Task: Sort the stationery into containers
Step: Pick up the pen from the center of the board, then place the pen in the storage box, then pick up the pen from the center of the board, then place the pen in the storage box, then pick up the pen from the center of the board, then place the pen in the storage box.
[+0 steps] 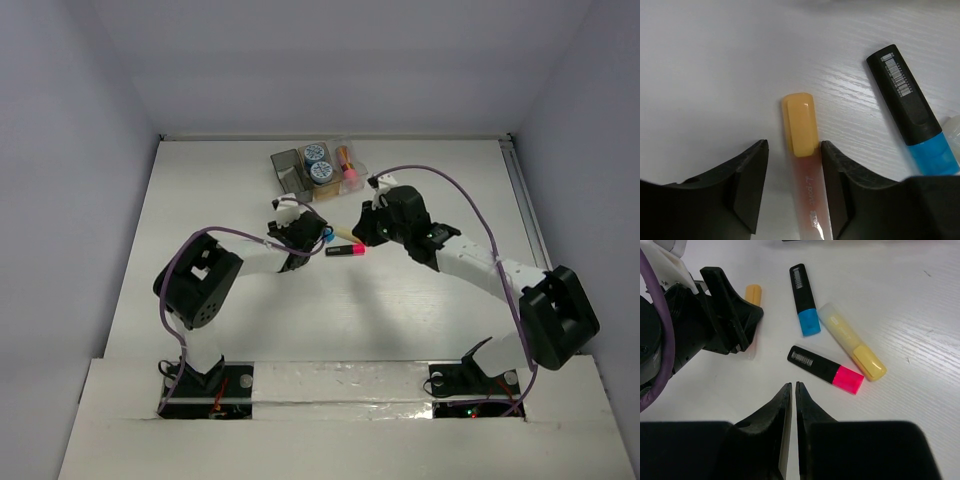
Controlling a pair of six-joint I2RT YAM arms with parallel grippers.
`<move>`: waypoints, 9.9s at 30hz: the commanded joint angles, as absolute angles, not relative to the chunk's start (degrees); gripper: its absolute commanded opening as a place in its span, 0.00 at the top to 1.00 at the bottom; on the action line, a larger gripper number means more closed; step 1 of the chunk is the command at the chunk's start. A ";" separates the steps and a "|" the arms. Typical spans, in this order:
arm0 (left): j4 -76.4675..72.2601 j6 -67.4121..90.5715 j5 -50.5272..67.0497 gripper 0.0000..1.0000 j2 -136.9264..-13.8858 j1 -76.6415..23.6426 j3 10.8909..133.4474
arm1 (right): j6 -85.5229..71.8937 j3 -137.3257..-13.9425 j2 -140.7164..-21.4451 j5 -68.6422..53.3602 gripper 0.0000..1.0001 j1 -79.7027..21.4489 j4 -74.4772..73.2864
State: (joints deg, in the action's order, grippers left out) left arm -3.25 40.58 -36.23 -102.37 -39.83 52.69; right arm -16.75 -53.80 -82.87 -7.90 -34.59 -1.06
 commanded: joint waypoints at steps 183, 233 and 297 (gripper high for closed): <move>10.11 16.88 2.64 0.54 -26.28 -16.52 40.17 | -8.79 -128.42 -138.71 5.71 0.38 -38.76 -0.71; -11.69 -9.67 0.88 0.52 -107.75 -48.52 64.77 | -22.24 -34.10 -39.37 13.36 0.79 -37.62 -3.08; -21.97 39.81 -7.38 0.95 -116.71 -17.58 85.25 | -18.81 -38.85 -63.63 2.46 0.75 -37.62 -0.62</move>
